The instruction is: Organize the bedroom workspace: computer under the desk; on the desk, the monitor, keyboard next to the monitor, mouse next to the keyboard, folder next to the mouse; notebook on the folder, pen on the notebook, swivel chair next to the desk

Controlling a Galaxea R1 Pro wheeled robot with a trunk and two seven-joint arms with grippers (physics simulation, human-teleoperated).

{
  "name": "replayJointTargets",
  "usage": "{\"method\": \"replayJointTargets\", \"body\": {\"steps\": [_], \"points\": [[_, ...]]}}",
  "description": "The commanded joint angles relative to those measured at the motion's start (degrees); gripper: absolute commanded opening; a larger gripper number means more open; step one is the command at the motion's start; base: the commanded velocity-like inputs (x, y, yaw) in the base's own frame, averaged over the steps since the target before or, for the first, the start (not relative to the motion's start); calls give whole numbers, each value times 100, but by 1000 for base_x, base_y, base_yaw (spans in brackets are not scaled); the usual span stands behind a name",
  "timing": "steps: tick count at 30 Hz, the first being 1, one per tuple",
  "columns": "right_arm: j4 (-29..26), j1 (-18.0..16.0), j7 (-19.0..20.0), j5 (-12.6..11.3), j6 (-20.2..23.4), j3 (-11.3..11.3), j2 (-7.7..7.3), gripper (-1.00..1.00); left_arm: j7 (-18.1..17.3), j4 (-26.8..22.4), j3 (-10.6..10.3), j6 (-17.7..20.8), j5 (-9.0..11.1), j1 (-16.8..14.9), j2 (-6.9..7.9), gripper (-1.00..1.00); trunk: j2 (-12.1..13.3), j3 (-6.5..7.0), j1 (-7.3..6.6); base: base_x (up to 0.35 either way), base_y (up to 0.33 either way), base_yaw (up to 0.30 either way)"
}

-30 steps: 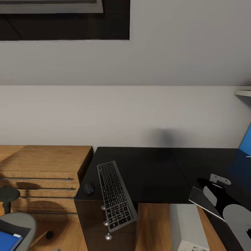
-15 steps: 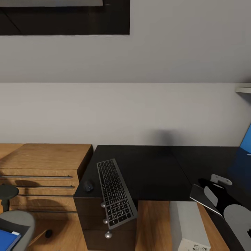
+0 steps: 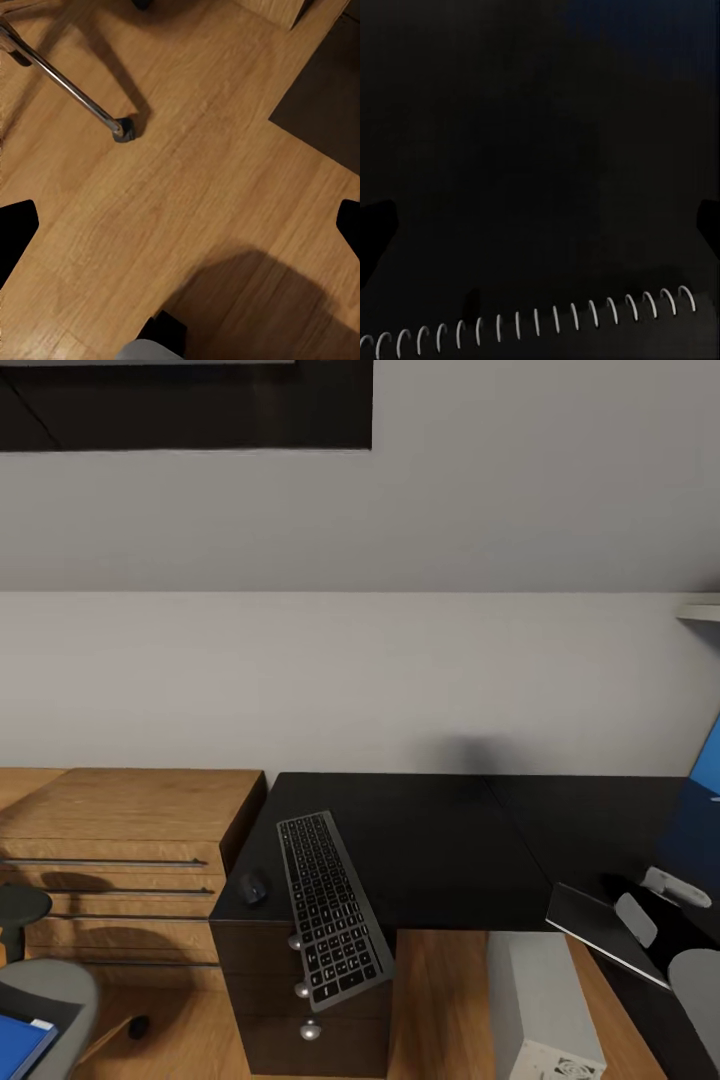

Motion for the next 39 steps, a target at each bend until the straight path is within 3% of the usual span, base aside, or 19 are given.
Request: {"method": "replayJointTargets", "body": {"steps": [1,6,7,8,11,26,34,39], "points": [[-12,0,-34,-37,30,-198,-12,100,21,124,-25,-18,40,-3,3,100,-3,-5,0,0,0,0],[-11,0,-38,-36,30,-296,-18,100,-93,624,-25,-23,-36,-3,-173,100,-3,-5,0,60,0,0],[-11,0,-38,-36,30,-300,-18,100,-108,646,-25,-24,-84,-3,-188,100,-3,-5,0,234,0,0],[-11,0,-43,-32,30,-304,-13,100,-127,676,-22,-24,-350,-3,-211,100,-3,-5,0,125,0,0],[-11,0,-40,-28,39,-302,-11,100,-126,681,-18,-24,-426,-3,-216,100,-3,-5,0,77,0,0],[-21,0,-36,16,202,-282,6,100,-126,659,-32,-246,-480,-3,-260,100,-43,-23,22,8,0,0],[-52,0,-24,22,996,-247,8,100,-126,674,-37,-253,-479,-3,-284,100,-324,-149,176,0,0,0],[-55,0,-43,30,1063,-244,8,100,-126,676,-33,-261,-483,-3,-285,100,-324,-149,176,0,0,0]]}}
